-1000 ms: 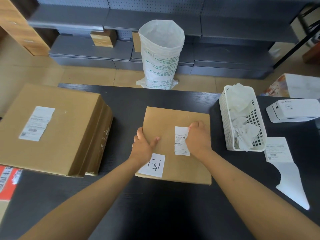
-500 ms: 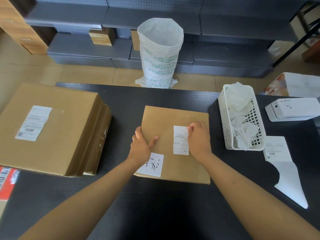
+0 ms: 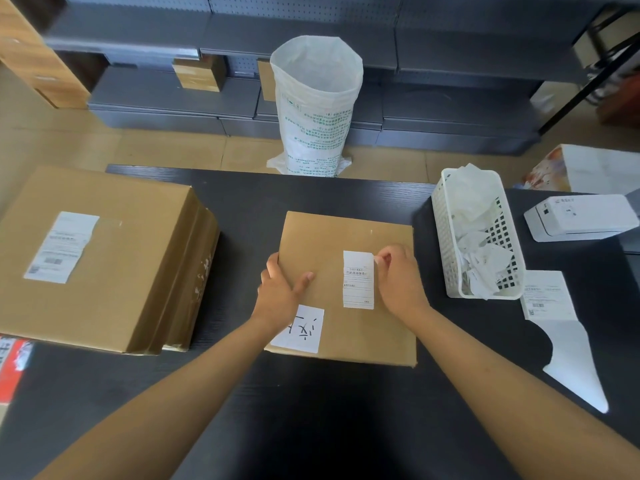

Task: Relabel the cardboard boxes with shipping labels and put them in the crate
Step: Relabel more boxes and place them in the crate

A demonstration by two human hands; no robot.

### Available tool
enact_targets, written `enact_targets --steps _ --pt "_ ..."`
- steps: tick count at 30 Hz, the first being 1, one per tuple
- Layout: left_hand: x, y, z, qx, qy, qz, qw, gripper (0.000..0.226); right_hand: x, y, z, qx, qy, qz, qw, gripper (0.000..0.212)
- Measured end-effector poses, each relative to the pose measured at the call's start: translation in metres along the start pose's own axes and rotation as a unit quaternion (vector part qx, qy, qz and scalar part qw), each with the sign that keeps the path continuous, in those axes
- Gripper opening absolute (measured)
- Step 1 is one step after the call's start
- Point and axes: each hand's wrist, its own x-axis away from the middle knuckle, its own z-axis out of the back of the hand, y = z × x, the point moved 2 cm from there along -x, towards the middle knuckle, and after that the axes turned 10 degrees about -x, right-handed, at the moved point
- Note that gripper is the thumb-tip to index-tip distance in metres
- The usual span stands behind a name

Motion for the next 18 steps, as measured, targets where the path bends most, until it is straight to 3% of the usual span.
enact_targets --steps 8,18 --pt "0.001 0.001 0.0 -0.005 -0.007 -0.006 1.0 0.08 -0.002 0.001 0.0 0.038 0.003 0.033 0.999 0.014" --pt "0.002 0.002 0.0 -0.005 0.004 -0.004 1.0 0.08 -0.007 -0.012 -0.014 0.222 -0.007 0.015 0.975 0.021"
